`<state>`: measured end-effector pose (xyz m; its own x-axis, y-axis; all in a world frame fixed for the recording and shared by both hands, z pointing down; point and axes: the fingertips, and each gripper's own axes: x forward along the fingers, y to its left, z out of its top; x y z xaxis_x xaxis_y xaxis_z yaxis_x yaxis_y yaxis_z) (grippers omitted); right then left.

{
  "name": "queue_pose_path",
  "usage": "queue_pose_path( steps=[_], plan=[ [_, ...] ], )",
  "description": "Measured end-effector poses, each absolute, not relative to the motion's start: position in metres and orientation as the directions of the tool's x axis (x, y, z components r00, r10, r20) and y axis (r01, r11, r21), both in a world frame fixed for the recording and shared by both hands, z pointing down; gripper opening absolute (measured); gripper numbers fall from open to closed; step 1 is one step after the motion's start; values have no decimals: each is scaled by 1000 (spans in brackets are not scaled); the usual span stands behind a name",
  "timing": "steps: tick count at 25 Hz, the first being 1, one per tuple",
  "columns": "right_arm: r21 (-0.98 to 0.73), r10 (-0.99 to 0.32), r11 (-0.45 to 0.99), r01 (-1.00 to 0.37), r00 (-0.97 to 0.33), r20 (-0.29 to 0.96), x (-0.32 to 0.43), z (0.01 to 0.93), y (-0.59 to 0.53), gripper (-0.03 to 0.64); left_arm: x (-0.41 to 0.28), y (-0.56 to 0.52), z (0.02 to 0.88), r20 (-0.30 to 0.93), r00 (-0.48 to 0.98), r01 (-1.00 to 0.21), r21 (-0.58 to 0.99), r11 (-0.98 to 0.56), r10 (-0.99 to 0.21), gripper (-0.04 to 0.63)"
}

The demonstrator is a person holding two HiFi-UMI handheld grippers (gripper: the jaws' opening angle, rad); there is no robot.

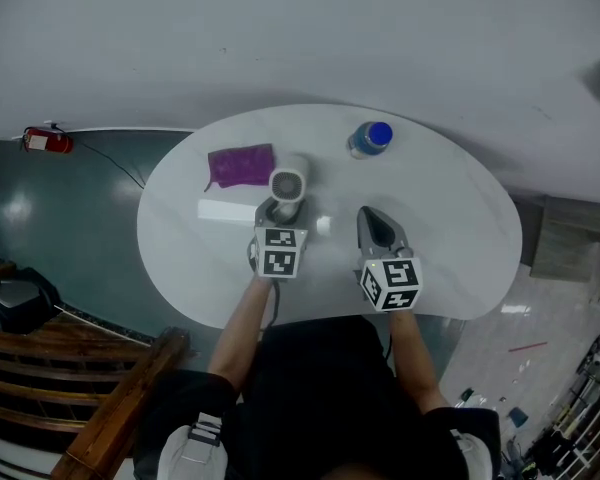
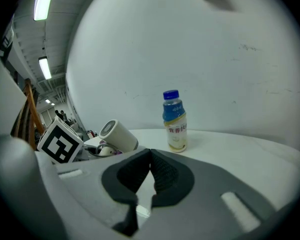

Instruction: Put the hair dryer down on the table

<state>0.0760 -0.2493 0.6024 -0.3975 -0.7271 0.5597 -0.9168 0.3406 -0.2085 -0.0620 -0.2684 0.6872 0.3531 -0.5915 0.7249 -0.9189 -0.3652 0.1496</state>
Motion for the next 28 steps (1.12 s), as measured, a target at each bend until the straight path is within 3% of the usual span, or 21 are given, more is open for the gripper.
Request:
queue_pose_path(
  steps=[28],
  plan=[
    [-208,-713,346,-915,-400,576,79,612,-257,3,-60,-273,709,755,303,-936,120,-331,-582,209]
  ],
)
